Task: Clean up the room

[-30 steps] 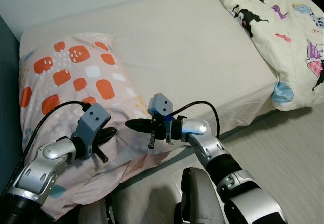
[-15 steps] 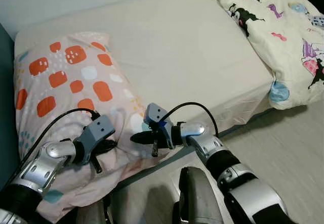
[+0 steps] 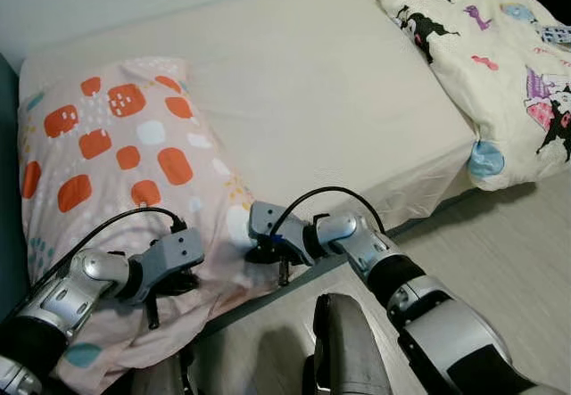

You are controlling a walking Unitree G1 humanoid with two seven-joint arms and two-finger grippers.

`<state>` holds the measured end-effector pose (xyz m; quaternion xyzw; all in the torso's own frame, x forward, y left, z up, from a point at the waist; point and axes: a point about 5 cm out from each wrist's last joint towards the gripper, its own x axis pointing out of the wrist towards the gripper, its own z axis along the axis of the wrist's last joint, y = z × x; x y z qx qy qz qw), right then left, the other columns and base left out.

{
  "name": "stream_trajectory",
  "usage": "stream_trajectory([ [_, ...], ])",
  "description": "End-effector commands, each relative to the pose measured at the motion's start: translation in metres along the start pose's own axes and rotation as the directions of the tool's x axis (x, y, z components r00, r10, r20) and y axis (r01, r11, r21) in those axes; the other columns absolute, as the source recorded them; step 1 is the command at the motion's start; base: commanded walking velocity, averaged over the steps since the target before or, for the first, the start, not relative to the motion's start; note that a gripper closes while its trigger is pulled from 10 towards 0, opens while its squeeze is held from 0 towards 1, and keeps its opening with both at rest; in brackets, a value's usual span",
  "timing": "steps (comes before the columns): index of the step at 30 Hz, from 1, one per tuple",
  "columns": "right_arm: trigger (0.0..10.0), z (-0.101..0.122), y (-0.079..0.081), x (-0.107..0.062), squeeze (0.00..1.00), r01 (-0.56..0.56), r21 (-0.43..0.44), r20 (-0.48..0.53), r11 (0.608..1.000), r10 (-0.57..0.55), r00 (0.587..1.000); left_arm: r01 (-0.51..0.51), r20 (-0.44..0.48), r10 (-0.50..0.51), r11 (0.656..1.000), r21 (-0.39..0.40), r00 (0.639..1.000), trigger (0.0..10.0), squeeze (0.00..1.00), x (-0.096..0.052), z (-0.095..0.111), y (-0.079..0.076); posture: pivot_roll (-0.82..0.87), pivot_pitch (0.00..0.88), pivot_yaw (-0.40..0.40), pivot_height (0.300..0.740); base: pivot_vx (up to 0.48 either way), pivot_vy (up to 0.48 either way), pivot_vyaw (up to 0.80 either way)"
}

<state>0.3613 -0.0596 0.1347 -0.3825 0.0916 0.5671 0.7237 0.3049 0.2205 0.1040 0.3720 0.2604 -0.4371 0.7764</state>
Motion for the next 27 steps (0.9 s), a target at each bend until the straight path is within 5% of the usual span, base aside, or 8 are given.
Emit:
stream_trajectory([
  [1, 10.0, -0.005, -0.001, 0.000, 0.00, 0.051, -0.056, -0.039, 0.997, -0.053, 0.998, -0.019, -0.140, 0.020, 1.000, 0.003, 0.990, 0.0, 0.00, -0.002, -0.027, -0.005, 0.01, 0.312, -0.088, 0.567, 0.000, 0.000, 0.00],
  [2, 10.0, -0.007, -0.002, -0.001, 0.00, 0.097, -0.091, -0.055, 0.991, -0.102, 0.993, -0.062, -0.168, 0.064, 0.998, 0.016, 0.984, 1.1, 0.00, -0.002, -0.031, -0.003, 0.01, 0.311, -0.087, 0.567, 0.000, 0.000, 0.00],
  [7, 10.0, -0.007, -0.003, -0.001, 0.00, 0.118, -0.108, -0.063, 0.987, -0.125, 0.990, -0.083, -0.180, 0.086, 0.996, 0.021, 0.980, 1.1, 0.00, -0.002, -0.032, -0.002, 0.01, 0.311, -0.086, 0.567, 0.000, 0.000, 0.00],
  [8, 10.0, -0.009, -0.005, -0.001, 0.00, 0.165, -0.142, -0.073, 0.976, -0.176, 0.982, -0.132, -0.181, 0.133, 0.991, 0.017, 0.975, 4.1, 0.00, 0.000, -0.034, 0.000, 0.01, 0.310, -0.085, 0.567, 0.000, 0.000, 0.00],
  [10, 10.0, -0.010, -0.007, -0.001, 0.00, 0.245, -0.189, -0.073, 0.951, -0.262, 0.962, -0.223, -0.175, 0.222, 0.975, 0.015, 0.959, 4.9, 0.00, 0.004, -0.033, 0.004, 0.01, 0.311, -0.083, 0.567, 0.000, 0.000, 0.00],
  [12, 10.0, -0.010, -0.012, -0.002, 0.00, 0.361, -0.233, -0.053, 0.903, -0.383, 0.922, -0.360, -0.154, 0.357, 0.933, 0.010, 0.921, 4.8, 0.00, 0.010, -0.030, 0.013, 0.01, 0.315, -0.083, 0.567, 0.000, 0.000, 0.00],
  [22, 10.0, -0.006, -0.021, -0.005, 0.00, 0.488, -0.238, -0.035, 0.840, -0.510, 0.860, -0.525, -0.102, 0.524, 0.851, 0.024, 0.846, 4.9, 0.00, 0.015, -0.012, 0.033, 0.01, 0.321, -0.085, 0.567, 0.000, 0.000, 0.00],
  [27, 10.0, -0.003, -0.041, -0.017, 0.00, 0.645, -0.219, -0.036, 0.732, -0.666, 0.745, -0.679, -0.038, 0.680, 0.733, 0.037, 0.732, 5.1, 0.00, 0.018, 0.022, 0.062, 0.01, 0.320, -0.087, 0.567, 0.000, 0.000, 0.00],
])
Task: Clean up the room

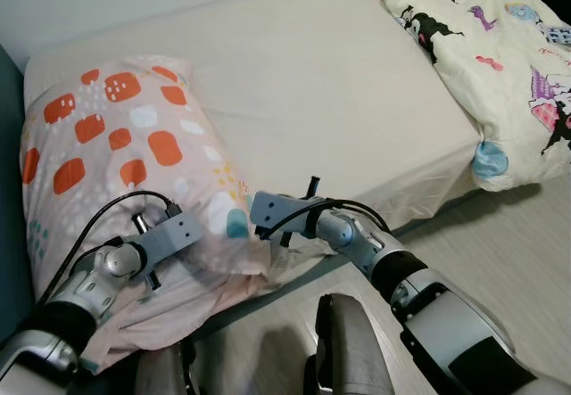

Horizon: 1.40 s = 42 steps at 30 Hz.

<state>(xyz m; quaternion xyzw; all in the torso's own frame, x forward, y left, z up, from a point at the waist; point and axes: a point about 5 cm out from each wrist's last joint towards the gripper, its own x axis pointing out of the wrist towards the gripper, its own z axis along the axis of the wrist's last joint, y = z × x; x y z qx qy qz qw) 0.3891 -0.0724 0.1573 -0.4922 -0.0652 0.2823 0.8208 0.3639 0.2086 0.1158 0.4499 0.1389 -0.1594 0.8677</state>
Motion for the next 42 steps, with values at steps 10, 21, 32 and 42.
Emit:
stream_trajectory([
  [10, 10.0, -0.004, -0.012, -0.003, 0.00, 0.091, 0.167, 0.002, 0.982, -0.093, 0.996, -0.309, 0.000, 0.311, 0.945, 0.105, 0.950, 7.8, 0.00, 0.011, 0.033, 0.050, 0.01, 0.323, -0.085, 0.567, 0.000, 0.000, 0.00],
  [21, 10.0, -0.011, 0.003, -0.009, 0.00, 0.081, 0.219, 0.028, 0.972, -0.089, 0.996, -0.479, 0.038, 0.506, 0.786, 0.391, 0.862, 10.0, 0.00, -0.003, 0.048, 0.113, 0.00, 0.328, -0.071, 0.567, 0.000, 0.000, 0.00],
  [32, 10.0, -0.011, 0.002, -0.009, 0.00, 0.083, 0.241, 0.031, 0.967, -0.093, 0.995, -0.514, 0.042, 0.553, 0.739, 0.434, 0.832, 10.0, 0.00, -0.012, 0.039, 0.128, 0.00, 0.326, -0.077, 0.567, 0.000, 0.000, 0.00],
  [42, 10.0, -0.005, 0.007, -0.006, 0.00, 0.066, 0.258, 0.058, 0.964, -0.083, 0.995, -0.252, 0.006, 0.258, 0.938, 0.237, 0.966, 10.0, 0.00, -0.003, 0.011, 0.082, 0.01, 0.324, -0.076, 0.567, 0.000, 0.000, 0.00],
])
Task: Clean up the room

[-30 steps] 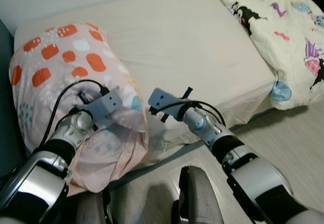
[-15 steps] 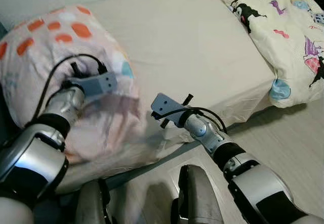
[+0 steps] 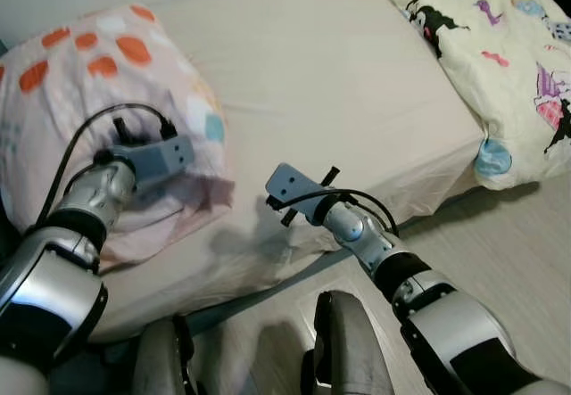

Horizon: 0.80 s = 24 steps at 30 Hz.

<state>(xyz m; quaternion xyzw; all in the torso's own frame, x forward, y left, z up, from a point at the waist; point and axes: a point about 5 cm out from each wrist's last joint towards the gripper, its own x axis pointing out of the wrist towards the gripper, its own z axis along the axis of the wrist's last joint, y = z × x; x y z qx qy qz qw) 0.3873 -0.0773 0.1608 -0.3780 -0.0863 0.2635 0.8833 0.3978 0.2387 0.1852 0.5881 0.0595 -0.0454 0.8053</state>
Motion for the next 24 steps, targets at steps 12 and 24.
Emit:
stream_trajectory([
  [12, 10.0, -0.002, 0.020, -0.002, 0.00, -0.043, 0.070, 0.023, 0.997, 0.041, 0.999, 0.400, 0.427, -0.216, 0.821, -0.407, 0.878, 10.0, 0.00, -0.029, 0.010, -0.019, 0.02, 0.310, -0.065, 0.567, 0.000, 0.000, 0.00],
  [24, 10.0, 0.008, 0.030, -0.001, 0.00, -0.066, 0.168, 0.096, 0.984, 0.050, 0.994, 0.592, 0.704, 0.233, 0.404, -0.698, 0.671, 10.0, 1.00, -0.081, 0.034, 0.052, 0.04, 0.287, -0.073, 0.567, 0.000, 0.000, 0.00],
])
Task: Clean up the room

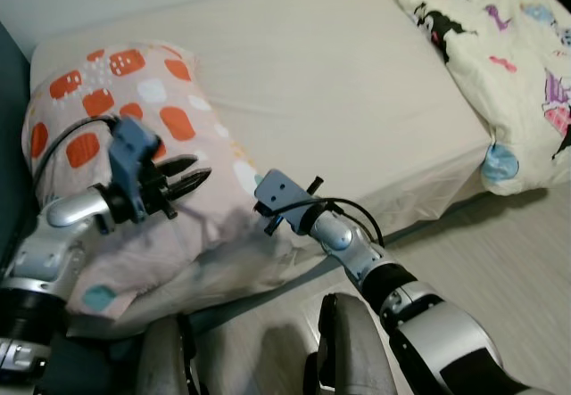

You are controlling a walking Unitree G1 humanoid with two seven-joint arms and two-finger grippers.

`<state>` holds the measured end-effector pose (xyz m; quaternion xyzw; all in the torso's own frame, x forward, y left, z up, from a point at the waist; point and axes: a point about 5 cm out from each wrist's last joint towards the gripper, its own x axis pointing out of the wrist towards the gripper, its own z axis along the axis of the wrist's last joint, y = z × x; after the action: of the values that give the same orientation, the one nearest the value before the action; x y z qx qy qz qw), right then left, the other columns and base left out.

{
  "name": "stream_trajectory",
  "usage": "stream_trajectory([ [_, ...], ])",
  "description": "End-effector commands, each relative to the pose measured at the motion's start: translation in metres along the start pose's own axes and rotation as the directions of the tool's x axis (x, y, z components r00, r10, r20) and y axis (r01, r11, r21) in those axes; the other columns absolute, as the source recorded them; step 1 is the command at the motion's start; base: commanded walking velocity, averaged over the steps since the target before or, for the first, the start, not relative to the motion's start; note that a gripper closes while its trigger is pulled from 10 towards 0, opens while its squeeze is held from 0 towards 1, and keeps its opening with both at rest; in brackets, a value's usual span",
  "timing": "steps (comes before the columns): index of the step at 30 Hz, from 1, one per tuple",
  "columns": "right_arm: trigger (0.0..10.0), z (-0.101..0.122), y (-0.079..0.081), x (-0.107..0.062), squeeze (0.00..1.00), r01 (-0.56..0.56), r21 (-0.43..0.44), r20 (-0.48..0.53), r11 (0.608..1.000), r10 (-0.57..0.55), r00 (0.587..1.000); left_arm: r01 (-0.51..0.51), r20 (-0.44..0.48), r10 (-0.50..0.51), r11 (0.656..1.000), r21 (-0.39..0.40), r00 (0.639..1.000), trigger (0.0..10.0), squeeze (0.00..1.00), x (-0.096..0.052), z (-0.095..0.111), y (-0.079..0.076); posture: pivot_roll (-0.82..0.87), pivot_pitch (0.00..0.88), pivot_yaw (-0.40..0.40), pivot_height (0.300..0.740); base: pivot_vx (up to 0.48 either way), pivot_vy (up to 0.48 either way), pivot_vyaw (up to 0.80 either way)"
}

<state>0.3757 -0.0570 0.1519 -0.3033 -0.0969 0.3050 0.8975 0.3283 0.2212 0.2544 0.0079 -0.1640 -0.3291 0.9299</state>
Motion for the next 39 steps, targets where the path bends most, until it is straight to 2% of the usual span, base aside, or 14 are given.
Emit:
stream_trajectory([
  [1, 10.0, -0.003, 0.007, -0.002, 0.00, -0.013, 0.028, 0.004, 1.000, 0.013, 1.000, -0.011, 0.032, 0.012, 0.999, -0.039, 0.999, 10.0, 1.00, -0.001, 0.002, 0.000, 0.04, 0.287, -0.073, 0.567, 0.000, 0.000, 0.00],
  [2, 10.0, -0.001, 0.008, -0.001, 0.00, -0.007, 0.059, 0.019, 0.998, 0.006, 1.000, -0.087, 0.117, 0.098, 0.992, -0.090, 0.988, 10.0, 1.00, 0.004, 0.012, 0.005, 0.04, 0.281, -0.072, 0.567, 0.000, 0.000, 0.00],
  [5, 10.0, 0.000, 0.007, -0.002, 0.00, 0.020, 0.106, 0.028, 0.994, -0.023, 0.999, -0.197, 0.129, 0.209, 0.975, -0.105, 0.969, 10.0, 1.00, 0.007, 0.009, 0.010, 0.04, 0.268, -0.072, 0.567, 0.000, 0.000, 0.00],
  [6, 10.0, -0.001, 0.003, -0.003, 0.00, 0.068, 0.175, 0.030, 0.982, -0.075, 0.997, -0.317, 0.085, 0.326, 0.943, -0.101, 0.942, 10.0, 0.59, 0.007, -0.002, 0.013, 0.05, 0.261, -0.072, 0.567, 0.000, 0.000, 0.00],
  [7, 10.0, -0.003, -0.006, -0.006, 0.00, 0.153, 0.280, 0.025, 0.948, -0.167, 0.986, -0.447, 0.004, 0.449, 0.892, -0.063, 0.894, 10.0, 0.00, 0.003, -0.022, 0.015, 0.05, 0.249, -0.071, 0.567, 0.000, 0.000, 0.00],
  [12, 10.0, -0.008, -0.020, -0.013, 0.00, 0.272, 0.424, 0.002, 0.864, -0.301, 0.953, -0.567, -0.103, 0.562, 0.824, -0.019, 0.820, 10.0, 0.00, -0.007, -0.046, 0.008, 0.05, 0.238, -0.068, 0.567, 0.000, 0.000, 0.00],
  [13, 10.0, -0.010, -0.028, -0.020, 0.00, 0.333, 0.474, 0.002, 0.815, -0.379, 0.925, -0.575, -0.137, 0.569, 0.818, -0.005, 0.810, 10.0, 0.00, -0.011, -0.056, -0.003, 0.04, 0.229, -0.065, 0.567, 0.000, 0.000, 0.00],
  [14, 10.0, -0.010, -0.028, -0.020, 0.00, 0.333, 0.474, 0.002, 0.815, -0.379, 0.925, -0.575, -0.137, 0.569, 0.818, -0.005, 0.810, 10.0, 0.00, -0.011, -0.056, -0.003, 0.04, 0.229, -0.065, 0.567, 0.000, 0.000, 0.00],
  [17, 10.0, -0.016, -0.041, -0.039, 0.00, 0.447, 0.523, -0.014, 0.726, -0.517, 0.856, -0.608, -0.248, 0.591, 0.794, 0.007, 0.768, 10.0, 0.00, -0.019, -0.076, -0.026, 0.03, 0.212, -0.059, 0.567, 0.000, 0.000, 0.00],
  [22, 10.0, -0.022, -0.040, -0.048, 0.00, 0.476, 0.517, -0.034, 0.711, -0.539, 0.842, -0.645, -0.274, 0.622, 0.764, 0.007, 0.734, 10.0, 0.00, -0.022, -0.084, -0.033, 0.02, 0.194, -0.049, 0.567, 0.000, 0.000, 0.00],
  [24, 10.0, -0.042, -0.026, -0.066, 0.00, 0.495, 0.459, -0.090, 0.737, -0.516, 0.852, -0.698, -0.330, 0.661, 0.716, 0.009, 0.674, 10.0, 0.00, -0.031, -0.102, -0.044, 0.02, 0.174, -0.040, 0.567, 0.000, 0.000, 0.00],
  [29, 10.0, -0.060, -0.009, -0.081, 0.00, 0.510, 0.460, -0.164, 0.727, -0.495, 0.853, -0.721, -0.386, 0.684, 0.690, 0.064, 0.619, 10.0, 0.00, -0.037, -0.124, -0.059, 0.02, 0.161, -0.031, 0.567, 0.000, 0.000, 0.00],
  [33, 10.0, -0.066, -0.004, -0.084, 0.00, 0.495, 0.487, -0.183, 0.720, -0.470, 0.864, -0.728, -0.393, 0.693, 0.681, 0.082, 0.604, 10.0, 0.00, -0.039, -0.127, -0.058, 0.02, 0.154, -0.027, 0.567, 0.000, 0.000, 0.00],
  [39, 10.0, -0.068, 0.000, -0.092, 0.00, 0.488, 0.539, -0.196, 0.686, -0.462, 0.865, -0.703, -0.349, 0.685, 0.705, 0.094, 0.640, 10.0, 0.00, -0.035, -0.123, -0.061, 0.02, 0.145, -0.018, 0.577, 0.000, 0.000, 0.00],
])
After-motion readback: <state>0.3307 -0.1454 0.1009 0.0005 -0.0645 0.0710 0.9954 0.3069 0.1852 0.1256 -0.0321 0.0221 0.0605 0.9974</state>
